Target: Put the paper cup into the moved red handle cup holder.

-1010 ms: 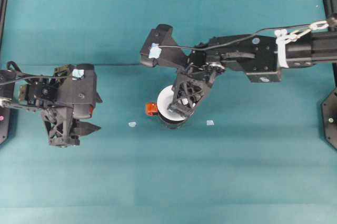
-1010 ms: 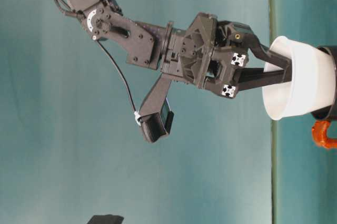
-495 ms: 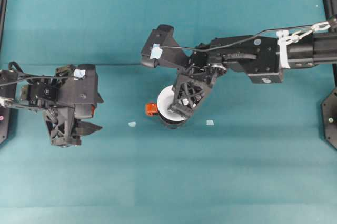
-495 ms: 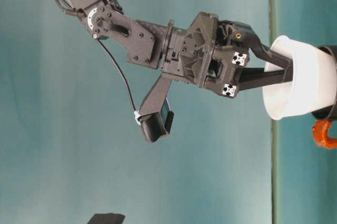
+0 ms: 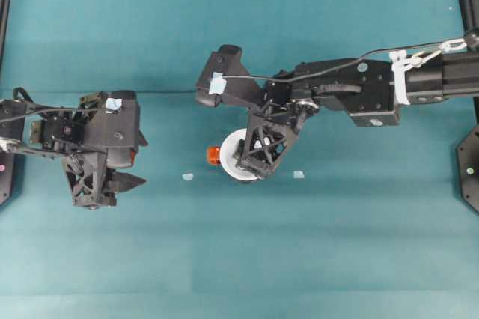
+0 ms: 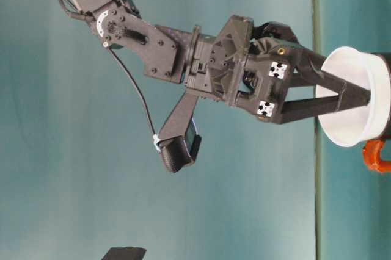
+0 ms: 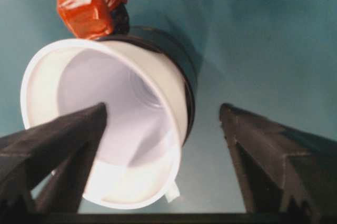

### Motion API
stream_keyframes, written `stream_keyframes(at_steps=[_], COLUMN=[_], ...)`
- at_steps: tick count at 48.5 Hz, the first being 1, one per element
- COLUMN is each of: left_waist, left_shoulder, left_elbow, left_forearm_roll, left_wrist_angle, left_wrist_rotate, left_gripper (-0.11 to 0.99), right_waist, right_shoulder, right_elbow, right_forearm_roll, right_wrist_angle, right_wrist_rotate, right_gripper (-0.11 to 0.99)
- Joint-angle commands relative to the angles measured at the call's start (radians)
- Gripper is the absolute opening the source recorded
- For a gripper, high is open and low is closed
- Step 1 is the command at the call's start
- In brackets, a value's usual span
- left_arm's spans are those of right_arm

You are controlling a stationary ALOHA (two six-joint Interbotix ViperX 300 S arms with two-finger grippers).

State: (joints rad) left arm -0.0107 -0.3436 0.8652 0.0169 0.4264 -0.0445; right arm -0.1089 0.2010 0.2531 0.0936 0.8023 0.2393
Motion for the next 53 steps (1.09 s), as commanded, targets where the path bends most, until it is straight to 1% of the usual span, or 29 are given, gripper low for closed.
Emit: stream_keyframes(at_steps=[1,3,4,9,13,22,26,27,29,31,37,40,44,48,50,53], left_waist=[0.0,0.0,-0.002,-0.002,0.0,-0.002,0.0,-0.002,0.0,0.0,-0.003,-0.003,-0.003,-0.003,-0.003,-0.003], left_shoulder=[-0.005,-0.005,-0.005,-0.005,-0.005,-0.005,-0.005,-0.005,-0.003,-0.005,-0.005,-0.005,-0.005,-0.005,-0.006,-0.006], left_elbow=[-0.006,-0.006,-0.006,-0.005,-0.002,-0.002,-0.003,-0.002,-0.002,-0.003,-0.003,-0.003,-0.003,-0.002,-0.002,-0.002], left_forearm_roll=[0.002,0.0,0.002,0.002,0.002,0.002,0.0,0.002,0.0,0.002,0.002,0.002,0.002,0.0,0.002,0.002], left_wrist_angle=[-0.008,-0.008,-0.008,-0.008,-0.008,-0.008,-0.009,-0.009,-0.009,-0.009,-0.011,-0.015,-0.031,-0.058,-0.071,-0.086], left_wrist_rotate=[-0.002,-0.002,-0.002,-0.002,-0.002,-0.002,-0.002,-0.002,-0.002,-0.002,-0.005,-0.017,-0.054,-0.087,-0.1,-0.106], left_gripper=[0.85,0.85,0.85,0.85,0.85,0.85,0.85,0.85,0.85,0.85,0.85,0.85,0.85,0.85,0.85,0.85], right_waist=[0.006,0.008,0.008,0.009,0.008,0.003,0.002,0.0,0.0,0.0,-0.008,-0.012,-0.015,-0.009,-0.008,0.0], right_shoulder=[-0.012,-0.014,-0.014,-0.02,-0.028,-0.054,-0.077,-0.083,-0.098,-0.117,-0.179,-0.215,-0.262,-0.31,-0.327,-0.354], right_elbow=[-0.029,-0.035,-0.038,-0.055,-0.069,-0.097,-0.112,-0.115,-0.121,-0.127,-0.137,-0.133,-0.126,-0.115,-0.107,-0.094], right_forearm_roll=[0.005,0.003,0.003,0.003,-0.005,-0.015,-0.028,-0.031,-0.034,-0.037,-0.038,-0.038,-0.038,-0.038,-0.038,-0.038], right_wrist_angle=[0.003,0.005,0.005,0.012,0.023,0.063,0.069,0.069,0.067,0.064,0.055,0.049,0.035,0.006,-0.011,-0.041], right_wrist_rotate=[-0.002,-0.002,-0.002,0.0,0.0,-0.003,-0.006,-0.006,-0.009,-0.009,-0.008,-0.008,-0.009,-0.011,-0.018,-0.034], right_gripper=[0.7,0.74,0.74,0.73,0.74,0.74,0.74,0.74,0.74,0.74,0.74,0.74,0.74,0.74,0.74,0.74])
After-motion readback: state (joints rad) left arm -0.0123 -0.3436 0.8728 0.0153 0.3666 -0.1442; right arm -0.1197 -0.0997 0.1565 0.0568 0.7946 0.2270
